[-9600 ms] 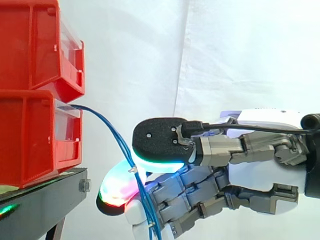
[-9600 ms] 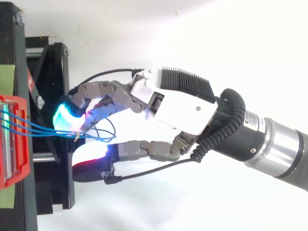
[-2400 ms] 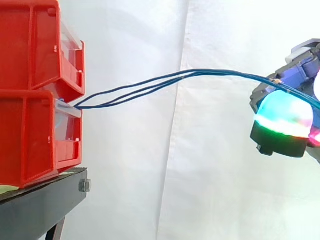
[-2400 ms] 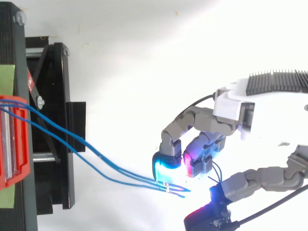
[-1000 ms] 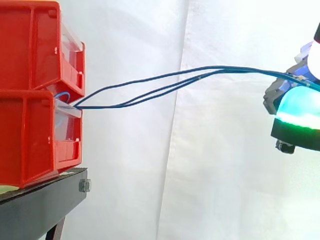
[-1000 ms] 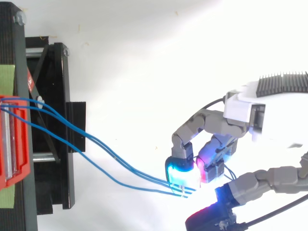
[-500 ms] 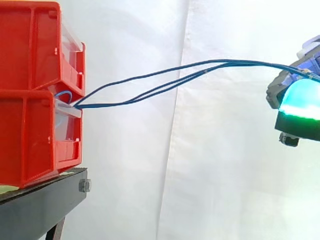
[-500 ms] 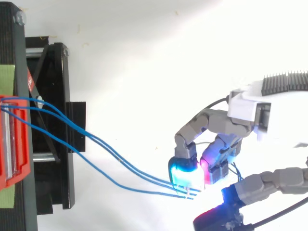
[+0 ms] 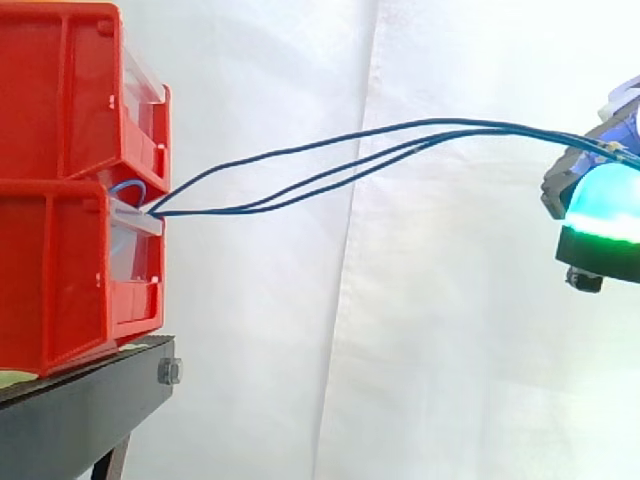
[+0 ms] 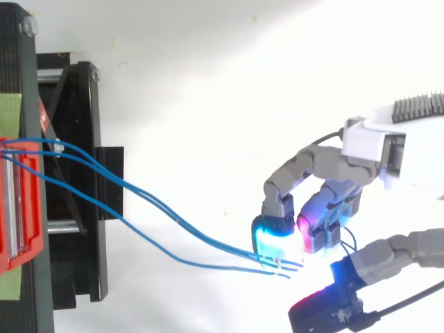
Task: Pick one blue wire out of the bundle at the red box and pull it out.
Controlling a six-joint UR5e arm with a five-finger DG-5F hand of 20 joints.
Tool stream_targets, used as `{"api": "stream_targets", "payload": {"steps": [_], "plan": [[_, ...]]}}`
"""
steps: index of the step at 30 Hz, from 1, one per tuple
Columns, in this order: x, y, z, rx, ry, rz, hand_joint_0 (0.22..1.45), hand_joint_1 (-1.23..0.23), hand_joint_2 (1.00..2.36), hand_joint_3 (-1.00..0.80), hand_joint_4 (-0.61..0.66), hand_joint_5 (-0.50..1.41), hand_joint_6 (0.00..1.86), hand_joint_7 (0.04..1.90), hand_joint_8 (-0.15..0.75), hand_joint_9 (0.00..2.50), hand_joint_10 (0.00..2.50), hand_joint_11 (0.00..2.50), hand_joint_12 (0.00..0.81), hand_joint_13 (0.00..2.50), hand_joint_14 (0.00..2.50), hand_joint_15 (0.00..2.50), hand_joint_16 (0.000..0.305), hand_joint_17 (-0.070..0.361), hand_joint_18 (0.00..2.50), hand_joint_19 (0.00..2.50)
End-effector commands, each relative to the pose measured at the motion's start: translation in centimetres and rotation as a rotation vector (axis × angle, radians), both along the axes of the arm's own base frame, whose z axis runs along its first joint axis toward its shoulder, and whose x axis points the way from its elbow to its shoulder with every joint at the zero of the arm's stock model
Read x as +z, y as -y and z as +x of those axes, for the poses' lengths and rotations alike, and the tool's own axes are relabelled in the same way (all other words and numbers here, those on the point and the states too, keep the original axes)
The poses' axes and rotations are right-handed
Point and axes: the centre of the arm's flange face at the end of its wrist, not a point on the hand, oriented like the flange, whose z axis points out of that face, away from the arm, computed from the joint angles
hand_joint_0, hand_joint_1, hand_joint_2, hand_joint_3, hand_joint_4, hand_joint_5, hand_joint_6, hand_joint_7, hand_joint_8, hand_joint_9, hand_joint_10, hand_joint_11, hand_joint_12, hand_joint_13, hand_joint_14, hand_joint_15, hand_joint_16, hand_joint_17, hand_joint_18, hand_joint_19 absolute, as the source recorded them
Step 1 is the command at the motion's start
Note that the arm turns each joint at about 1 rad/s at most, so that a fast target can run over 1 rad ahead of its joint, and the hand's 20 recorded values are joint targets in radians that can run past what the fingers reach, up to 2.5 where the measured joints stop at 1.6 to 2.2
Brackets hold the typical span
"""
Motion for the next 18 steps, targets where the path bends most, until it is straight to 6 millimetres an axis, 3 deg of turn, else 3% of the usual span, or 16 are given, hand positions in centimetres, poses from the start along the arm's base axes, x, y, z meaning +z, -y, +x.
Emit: {"api": "stream_targets", "payload": {"steps": [1,12,18], "plan": [[0.0,0.3,0.0,-0.007,0.003,0.003,0.57,-0.69,1.0,-0.47,0.17,-0.16,0.96,0.87,0.357,1.04,0.01,0.73,0.415,1.07,0.02,0.65,0.051,0.115,1.01,0.62],[-0.1,0.8,0.9,-0.056,0.064,0.0,0.69,-0.84,1.01,-0.35,0.08,-0.15,0.96,0.95,0.356,1.05,0.01,0.75,0.409,1.09,0.02,0.65,0.048,0.107,1.04,0.59],[-0.2,0.7,1.0,-0.051,0.064,0.004,0.74,-0.92,1.0,-0.45,0.17,-0.18,0.99,0.81,0.337,0.97,0.01,0.75,0.402,1.07,0.02,0.63,0.048,0.108,1.04,0.54]]}}
